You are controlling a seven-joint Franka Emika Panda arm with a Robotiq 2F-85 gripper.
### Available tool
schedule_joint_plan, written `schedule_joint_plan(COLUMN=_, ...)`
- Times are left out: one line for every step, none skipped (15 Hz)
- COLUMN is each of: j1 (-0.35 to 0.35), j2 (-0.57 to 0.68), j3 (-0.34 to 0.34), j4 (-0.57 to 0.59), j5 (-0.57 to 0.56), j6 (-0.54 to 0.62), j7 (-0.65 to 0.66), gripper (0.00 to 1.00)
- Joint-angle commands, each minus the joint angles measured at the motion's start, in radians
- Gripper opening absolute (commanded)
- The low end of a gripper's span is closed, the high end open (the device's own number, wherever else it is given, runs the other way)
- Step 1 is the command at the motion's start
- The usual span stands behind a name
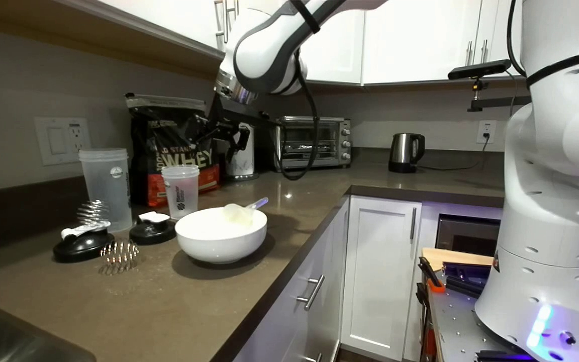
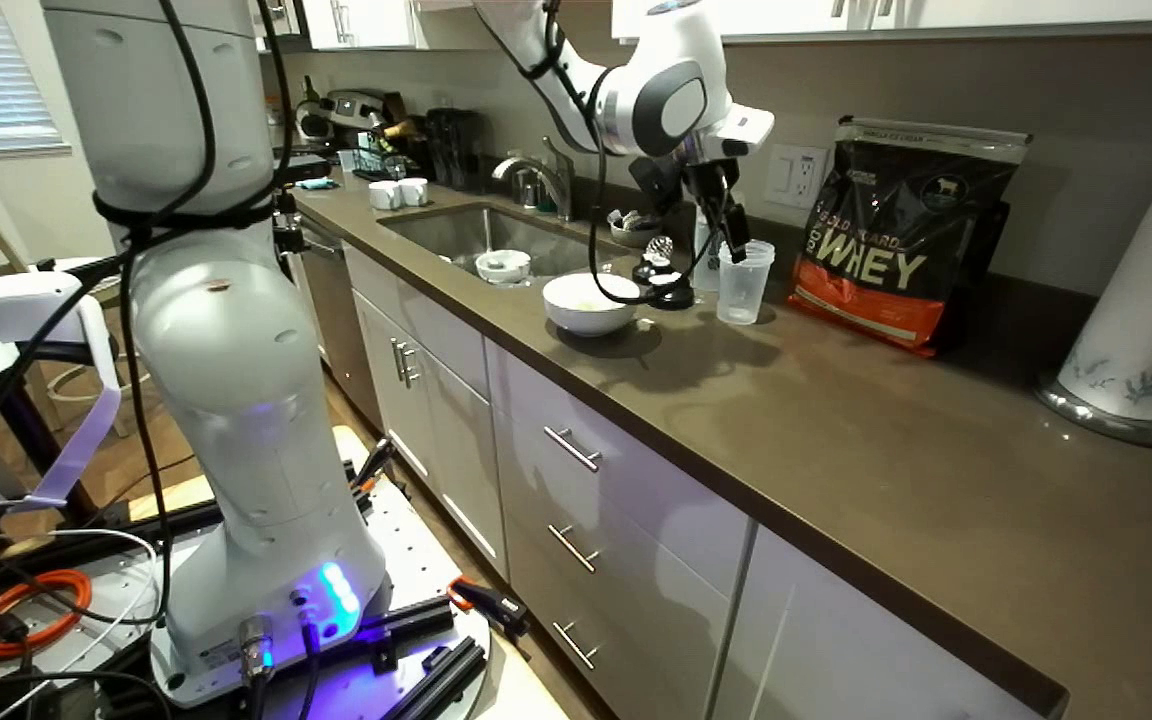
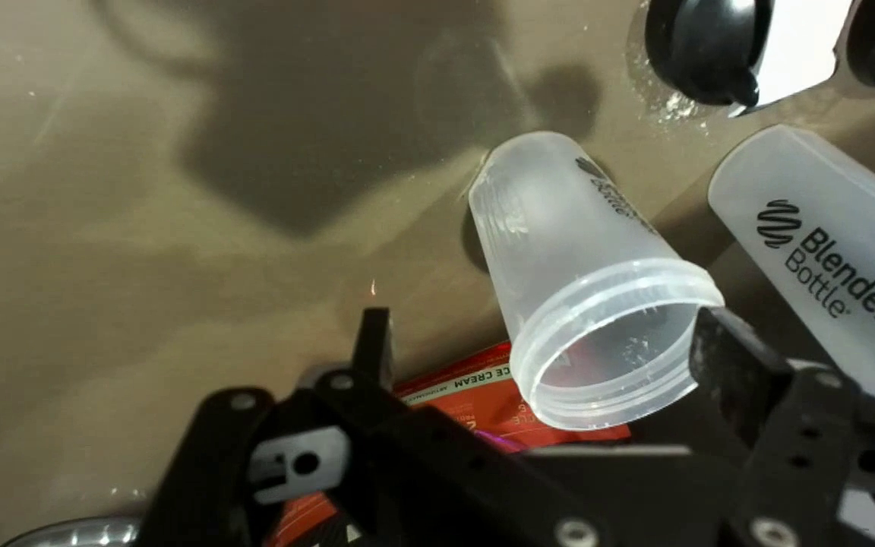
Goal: Move the cup from right to left.
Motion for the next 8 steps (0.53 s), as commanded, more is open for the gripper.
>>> schedule_joint_plan(j1=0.028, j2=0.092, j3=-0.031, j4=0.103, j5=-0.05, j6=0.024, j7=0.123, gripper=1.0)
schedule_joint_plan(j1=0.037, j2=0.105, j3=-0.042, j4=0.122, j5=-0.055, j6=0.025, j7=0.144, gripper=1.0)
schedule_joint_plan(j1=0.042, j2=0.118, j3=-0.051, j4=0.145, j5=-0.068, j6=0.021, j7=0.167, gripper=1.0)
schedule_joint_plan(j1=0.049, j2=0.127, j3=-0.063, j4=0.164, j5=-0.085, j6=0.018, j7=0.194, gripper=1.0)
schedule_joint_plan(j1=0.053, j2=0.136, j3=-0.072, j4=0.182, j5=-0.091, j6=0.008, j7=0.213, gripper=1.0)
schedule_joint_plan(j1=0.055, j2=0.145, j3=-0.077, j4=0.196, j5=-0.096, j6=0.008, j7=0.224, gripper=1.0)
schedule_joint_plan(j1=0.062, j2=0.148, j3=-0.088, j4=0.204, j5=-0.109, j6=-0.006, j7=0.237, gripper=1.0)
schedule_joint_plan(j1=0.081, j2=0.151, j3=-0.112, j4=0.21, j5=-0.092, j6=-0.019, j7=0.224, gripper=1.0)
